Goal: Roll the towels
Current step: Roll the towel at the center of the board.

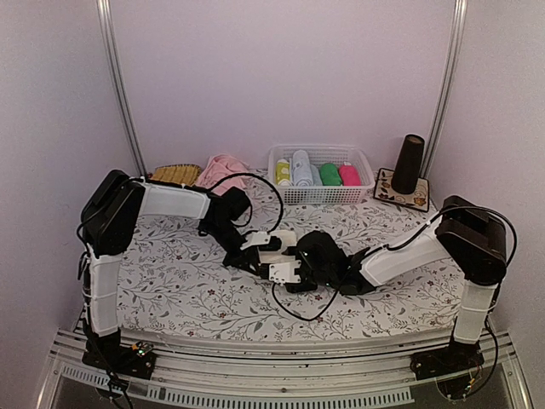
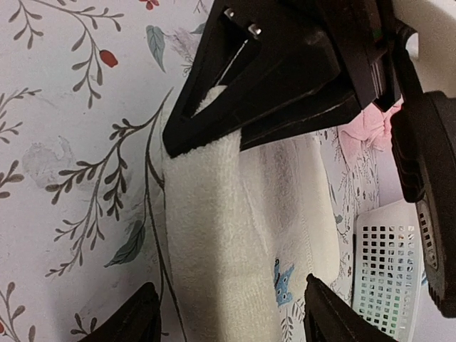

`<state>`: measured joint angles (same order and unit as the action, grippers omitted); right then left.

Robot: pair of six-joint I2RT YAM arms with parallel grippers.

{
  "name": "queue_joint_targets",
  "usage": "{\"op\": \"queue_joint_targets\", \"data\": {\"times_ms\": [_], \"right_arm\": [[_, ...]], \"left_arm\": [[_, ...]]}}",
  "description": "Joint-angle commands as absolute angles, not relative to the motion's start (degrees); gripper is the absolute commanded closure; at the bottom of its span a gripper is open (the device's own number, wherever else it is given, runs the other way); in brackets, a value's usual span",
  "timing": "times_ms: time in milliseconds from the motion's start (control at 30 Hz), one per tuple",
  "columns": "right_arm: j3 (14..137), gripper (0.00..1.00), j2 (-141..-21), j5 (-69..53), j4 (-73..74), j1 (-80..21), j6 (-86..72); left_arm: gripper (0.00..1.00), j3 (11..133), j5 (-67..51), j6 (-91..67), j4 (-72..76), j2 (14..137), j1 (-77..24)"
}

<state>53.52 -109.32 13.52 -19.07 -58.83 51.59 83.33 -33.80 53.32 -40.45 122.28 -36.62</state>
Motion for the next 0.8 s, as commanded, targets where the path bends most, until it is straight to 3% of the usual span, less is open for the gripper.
{"op": "queue_joint_targets", "data": {"times_ms": [0,267,467,600,767], "right_arm": [[55.28,0.31,-111.8,15.17,-21.36,-58.97,53.9],[57.06,0.47,-113.87,12.45,-17.63,-58.64,54.38],[62.07,0.77,-115.98,9.95,-8.96,-57.34,50.37],[65.35,0.89,-116.54,5.14,-2.59,-56.4,47.72],[67.31,0.9,-116.51,0.29,1.66,-55.22,44.62]], "left_arm": [[1.0,82.0,-35.1,53.61,-45.96,124.97,-35.82],[1.0,82.47,-35.96,53.72,-46.27,125.38,-35.68],[1.0,82.01,-35.71,54.05,-46.33,124.79,-35.4],[0.79,80.17,-35.53,53.54,-43.7,122.51,-34.88],[0.42,74.03,-35.86,52.27,-36.08,115.61,-32.3]]}}
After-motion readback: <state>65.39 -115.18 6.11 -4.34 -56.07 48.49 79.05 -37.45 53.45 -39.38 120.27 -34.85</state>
